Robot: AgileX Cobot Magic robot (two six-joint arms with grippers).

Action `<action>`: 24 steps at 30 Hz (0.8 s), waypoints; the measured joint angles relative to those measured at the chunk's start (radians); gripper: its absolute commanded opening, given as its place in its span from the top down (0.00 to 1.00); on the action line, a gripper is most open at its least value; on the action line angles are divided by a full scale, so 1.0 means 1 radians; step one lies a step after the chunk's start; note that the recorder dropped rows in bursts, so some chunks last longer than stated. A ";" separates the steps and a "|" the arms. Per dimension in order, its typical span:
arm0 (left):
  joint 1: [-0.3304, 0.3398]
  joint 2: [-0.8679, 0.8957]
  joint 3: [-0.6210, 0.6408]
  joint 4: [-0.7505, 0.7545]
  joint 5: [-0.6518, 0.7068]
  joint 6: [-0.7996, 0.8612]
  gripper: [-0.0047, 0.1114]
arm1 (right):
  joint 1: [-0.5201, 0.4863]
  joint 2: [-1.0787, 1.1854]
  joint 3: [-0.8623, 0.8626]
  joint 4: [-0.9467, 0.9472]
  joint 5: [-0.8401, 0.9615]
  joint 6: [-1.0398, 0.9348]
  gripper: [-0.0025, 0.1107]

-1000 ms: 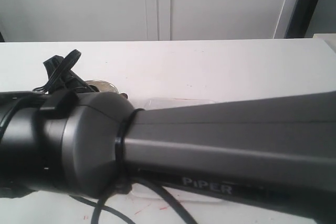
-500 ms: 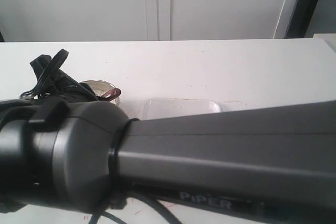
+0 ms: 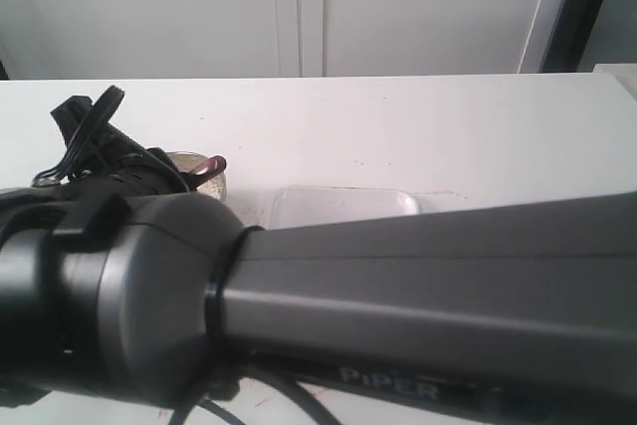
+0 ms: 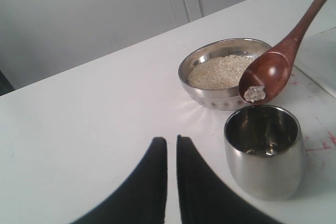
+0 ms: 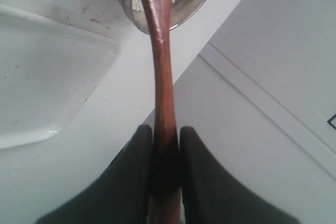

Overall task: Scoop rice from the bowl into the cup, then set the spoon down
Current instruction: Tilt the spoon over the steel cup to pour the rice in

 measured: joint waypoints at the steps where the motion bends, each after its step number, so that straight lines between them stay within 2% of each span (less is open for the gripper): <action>1: 0.000 0.000 0.000 0.000 0.000 0.000 0.84 | 0.002 0.000 0.000 -0.007 0.000 -0.002 0.98; 24: 0.000 0.000 0.000 0.000 0.000 0.000 0.84 | 0.008 0.050 0.000 0.009 0.000 -0.002 0.98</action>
